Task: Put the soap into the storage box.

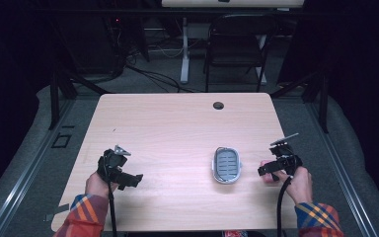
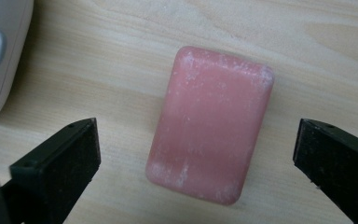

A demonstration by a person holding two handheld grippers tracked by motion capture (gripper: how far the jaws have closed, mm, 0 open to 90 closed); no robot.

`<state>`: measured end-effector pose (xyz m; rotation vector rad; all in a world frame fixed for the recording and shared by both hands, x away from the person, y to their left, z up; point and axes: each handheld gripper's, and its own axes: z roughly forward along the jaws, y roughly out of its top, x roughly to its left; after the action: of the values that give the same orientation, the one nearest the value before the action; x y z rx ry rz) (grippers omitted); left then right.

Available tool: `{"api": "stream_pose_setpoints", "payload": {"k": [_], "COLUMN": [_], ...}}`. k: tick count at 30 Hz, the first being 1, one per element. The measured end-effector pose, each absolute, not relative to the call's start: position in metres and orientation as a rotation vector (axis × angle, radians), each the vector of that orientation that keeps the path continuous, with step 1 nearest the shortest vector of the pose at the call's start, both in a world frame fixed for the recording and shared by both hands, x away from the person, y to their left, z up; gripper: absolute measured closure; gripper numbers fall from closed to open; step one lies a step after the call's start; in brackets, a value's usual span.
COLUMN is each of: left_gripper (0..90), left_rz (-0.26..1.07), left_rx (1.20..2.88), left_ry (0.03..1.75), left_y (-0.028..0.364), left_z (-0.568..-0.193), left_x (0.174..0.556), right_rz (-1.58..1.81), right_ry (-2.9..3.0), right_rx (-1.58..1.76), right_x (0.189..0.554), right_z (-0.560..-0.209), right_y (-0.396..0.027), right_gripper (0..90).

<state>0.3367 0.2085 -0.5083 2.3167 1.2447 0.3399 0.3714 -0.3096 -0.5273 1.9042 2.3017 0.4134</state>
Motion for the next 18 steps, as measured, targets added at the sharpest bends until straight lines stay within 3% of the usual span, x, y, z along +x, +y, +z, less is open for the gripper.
{"api": "stream_pose_setpoints", "payload": {"k": [3, 12, 15, 18], "left_gripper": [0.1, 0.1, 0.1, 0.1], "left_rz": [0.339, 0.337, 0.339, 0.338], "left_rx": [2.317, 2.326, 2.331, 2.338], "left_ry": [1.247, 1.241, 1.238, 1.235], "left_y": [0.2087, 0.2068, 0.2066, 0.2062], "left_z": [-0.5085, -0.509, -0.5092, -0.5092], "left_x": [0.3366, 0.3374, 0.3374, 0.3376], "right_rz": [0.354, 0.287, 0.281, 0.305], "right_ry": [2.316, 2.288, 2.27, 2.251], "right_rx": [1.889, 1.892, 1.897, 1.913], "right_x": [0.3769, 0.3815, 0.3813, 0.3807], "right_z": [-0.5292, -0.5317, -0.5335, -0.5361], "right_y": [-0.3052, -0.2996, -0.2989, -0.2988], "right_gripper": [10.0, 16.3, 23.9, 25.8]}}
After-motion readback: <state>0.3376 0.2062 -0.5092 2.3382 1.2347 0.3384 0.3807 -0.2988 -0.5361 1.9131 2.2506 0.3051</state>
